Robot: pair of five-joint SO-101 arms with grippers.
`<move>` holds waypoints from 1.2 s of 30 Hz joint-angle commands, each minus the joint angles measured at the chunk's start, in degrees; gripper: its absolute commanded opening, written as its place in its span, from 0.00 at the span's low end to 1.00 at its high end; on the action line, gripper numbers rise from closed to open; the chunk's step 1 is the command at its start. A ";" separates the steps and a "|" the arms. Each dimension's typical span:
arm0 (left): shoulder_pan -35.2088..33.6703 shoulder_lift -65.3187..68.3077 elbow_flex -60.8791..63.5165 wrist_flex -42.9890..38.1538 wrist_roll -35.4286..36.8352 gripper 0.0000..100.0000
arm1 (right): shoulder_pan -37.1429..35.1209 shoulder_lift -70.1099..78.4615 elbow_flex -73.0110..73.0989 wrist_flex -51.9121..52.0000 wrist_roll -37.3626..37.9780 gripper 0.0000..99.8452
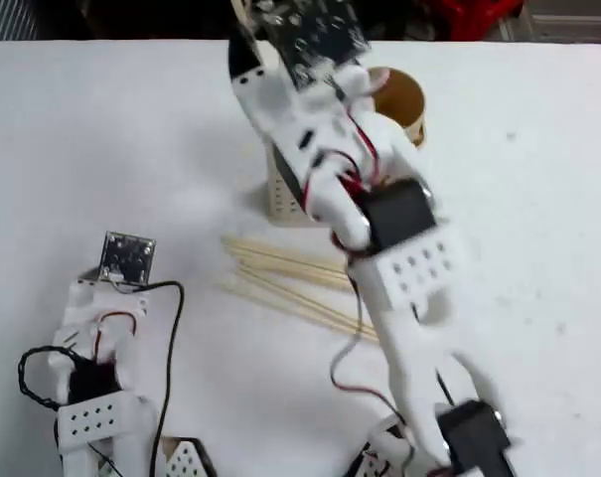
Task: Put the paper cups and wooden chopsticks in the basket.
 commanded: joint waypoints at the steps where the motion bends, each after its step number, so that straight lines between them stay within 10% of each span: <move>1: 0.57 -0.75 -0.26 -1.23 0.35 0.09 | 2.51 2.15 -2.90 -3.38 -0.44 0.02; 27: 0.57 -0.75 -0.26 -1.49 0.35 0.09 | 6.81 3.74 3.52 -2.07 -0.70 0.14; 36: 0.57 -0.75 -0.26 -1.49 0.35 0.09 | 6.55 -8.75 8.70 24.92 -0.35 0.15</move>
